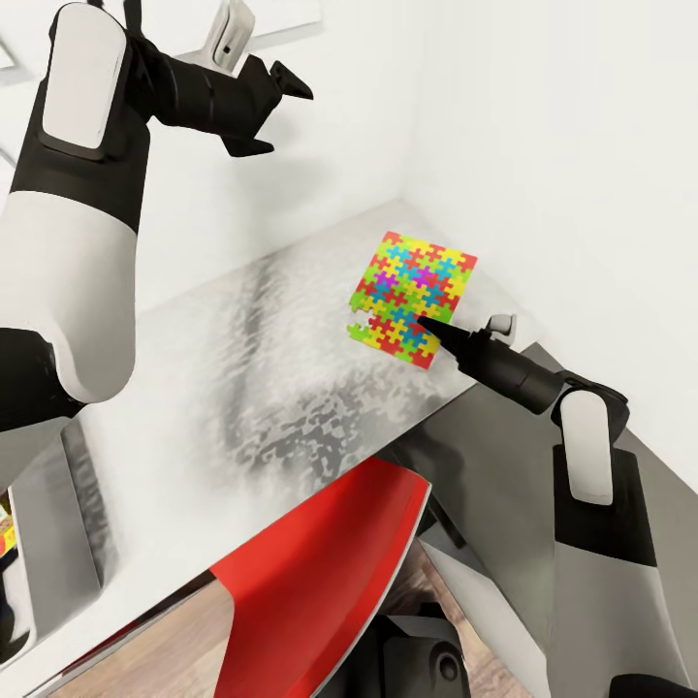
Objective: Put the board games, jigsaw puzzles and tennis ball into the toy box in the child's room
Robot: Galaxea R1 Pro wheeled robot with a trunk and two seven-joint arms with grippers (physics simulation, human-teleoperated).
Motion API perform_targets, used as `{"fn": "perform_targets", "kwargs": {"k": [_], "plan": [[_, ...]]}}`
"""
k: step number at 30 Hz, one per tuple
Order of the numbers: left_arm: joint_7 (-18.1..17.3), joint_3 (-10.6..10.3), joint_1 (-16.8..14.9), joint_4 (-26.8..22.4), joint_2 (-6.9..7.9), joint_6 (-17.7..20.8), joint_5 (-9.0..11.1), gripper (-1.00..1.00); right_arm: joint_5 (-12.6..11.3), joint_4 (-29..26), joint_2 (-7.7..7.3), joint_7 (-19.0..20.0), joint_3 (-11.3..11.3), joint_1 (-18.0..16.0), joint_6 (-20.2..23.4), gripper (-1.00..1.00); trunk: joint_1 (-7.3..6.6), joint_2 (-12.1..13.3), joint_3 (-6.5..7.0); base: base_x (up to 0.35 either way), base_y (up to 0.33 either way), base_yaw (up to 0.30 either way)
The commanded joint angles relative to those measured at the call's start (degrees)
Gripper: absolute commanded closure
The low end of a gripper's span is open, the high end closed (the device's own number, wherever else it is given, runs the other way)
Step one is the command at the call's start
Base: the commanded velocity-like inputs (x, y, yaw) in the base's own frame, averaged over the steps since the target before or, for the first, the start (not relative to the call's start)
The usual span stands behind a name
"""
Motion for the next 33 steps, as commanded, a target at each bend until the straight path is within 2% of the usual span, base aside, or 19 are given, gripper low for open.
{"fn": "perform_targets", "kwargs": {"k": [1,8,14,22,24,29,33], "plan": [[0.6,-0.2,0.0,0.0,0.00,0.0,0.6,-1.00,0.4,0.0,0.06,0.5,-0.1,0.0,0.3,1.00,0.03,-0.1,-0.07,0.000,0.000,0.000],[0.6,-0.8,0.0,0.0,0.00,-0.2,0.6,-1.00,0.5,0.0,0.07,0.4,-0.2,-0.1,0.3,1.00,0.03,-0.1,-0.07,-0.030,-0.001,0.000],[0.6,-0.9,0.0,0.0,-0.08,-0.3,0.6,-1.00,0.5,0.0,0.01,0.4,-0.2,-0.1,0.3,1.00,0.03,-0.1,-0.07,-0.181,-0.050,0.000],[0.6,-0.9,-0.6,0.1,-0.19,-0.3,0.7,-1.00,0.5,0.0,-1.18,0.4,-0.3,-0.6,0.3,1.00,0.03,-0.1,-0.07,-0.280,-0.101,0.018],[0.5,-0.9,-1.9,0.4,-0.06,-0.3,0.7,-1.00,0.5,0.1,-1.30,-1.5,-0.7,-2.8,0.3,1.00,0.03,-0.1,-0.07,-0.095,-0.033,0.174],[0.5,-0.9,-2.9,0.6,0.00,-0.3,0.7,-1.00,0.4,0.2,-1.38,-4.7,-0.8,-4.8,0.3,1.00,0.03,-0.1,-0.07,-0.041,-0.014,0.240],[0.5,-0.8,-3.3,0.6,-0.02,-0.3,0.7,-1.00,0.4,0.2,-1.40,-5.6,-0.8,-5.4,0.3,1.00,0.03,-0.1,-0.07,-0.013,-0.005,0.275]]}}
